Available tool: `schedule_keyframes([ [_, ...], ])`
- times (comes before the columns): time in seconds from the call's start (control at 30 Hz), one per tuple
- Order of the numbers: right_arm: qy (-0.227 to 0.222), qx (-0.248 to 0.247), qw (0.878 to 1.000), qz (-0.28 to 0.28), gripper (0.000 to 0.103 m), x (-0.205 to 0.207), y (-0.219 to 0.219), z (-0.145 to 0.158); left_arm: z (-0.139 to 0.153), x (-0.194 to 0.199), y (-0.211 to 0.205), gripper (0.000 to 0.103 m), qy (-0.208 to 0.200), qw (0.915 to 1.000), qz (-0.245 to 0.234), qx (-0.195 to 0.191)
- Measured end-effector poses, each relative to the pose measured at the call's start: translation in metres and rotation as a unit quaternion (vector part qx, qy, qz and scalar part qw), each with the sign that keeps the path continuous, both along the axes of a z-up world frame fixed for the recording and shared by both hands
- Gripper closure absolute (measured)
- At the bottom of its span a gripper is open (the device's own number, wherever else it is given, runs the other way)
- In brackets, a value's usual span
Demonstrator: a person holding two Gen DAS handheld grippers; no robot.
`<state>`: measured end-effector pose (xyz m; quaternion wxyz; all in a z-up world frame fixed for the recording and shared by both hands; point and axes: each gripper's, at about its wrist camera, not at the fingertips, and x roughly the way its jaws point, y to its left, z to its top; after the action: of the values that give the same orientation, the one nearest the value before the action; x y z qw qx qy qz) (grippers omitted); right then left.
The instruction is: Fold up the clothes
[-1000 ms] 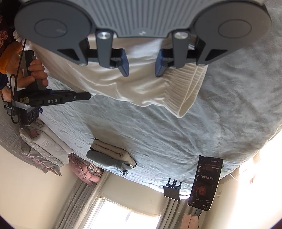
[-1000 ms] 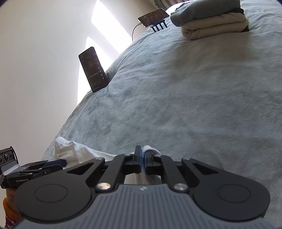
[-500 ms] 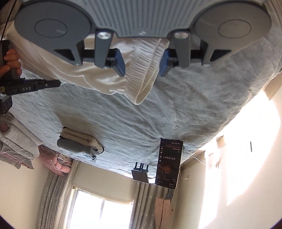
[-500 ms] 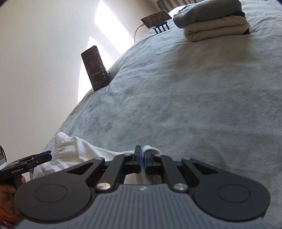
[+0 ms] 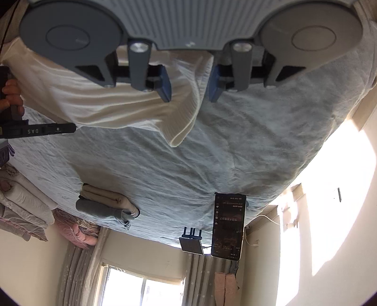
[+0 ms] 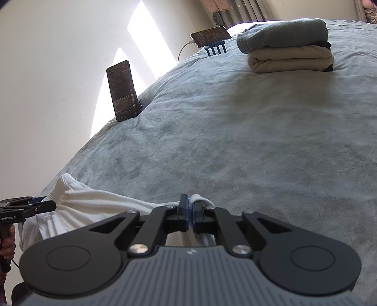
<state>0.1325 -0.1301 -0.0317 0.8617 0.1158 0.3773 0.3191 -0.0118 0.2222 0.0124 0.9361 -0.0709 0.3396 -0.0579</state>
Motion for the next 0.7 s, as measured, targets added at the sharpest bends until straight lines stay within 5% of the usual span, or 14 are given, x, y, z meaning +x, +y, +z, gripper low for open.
schedule_keyframes([
  [0.2,-0.001,-0.004,1.000,0.009,0.098,-0.004,-0.001,0.002,0.000,0.034,-0.002,0.042,0.004,0.9989,-0.031,-0.035],
  [0.33,-0.004,-0.005,1.000,0.015,0.091,-0.009,-0.006,0.008,-0.010,0.053,-0.001,0.054,0.024,0.9981,-0.036,-0.044],
  [0.57,-0.015,-0.015,1.000,0.000,0.083,-0.014,-0.018,0.010,-0.021,0.063,0.009,0.056,0.031,0.9959,-0.046,-0.071],
  [0.7,-0.020,-0.013,1.000,0.007,0.056,-0.016,-0.015,0.009,-0.024,0.064,0.016,0.062,0.033,0.9941,-0.042,-0.095],
])
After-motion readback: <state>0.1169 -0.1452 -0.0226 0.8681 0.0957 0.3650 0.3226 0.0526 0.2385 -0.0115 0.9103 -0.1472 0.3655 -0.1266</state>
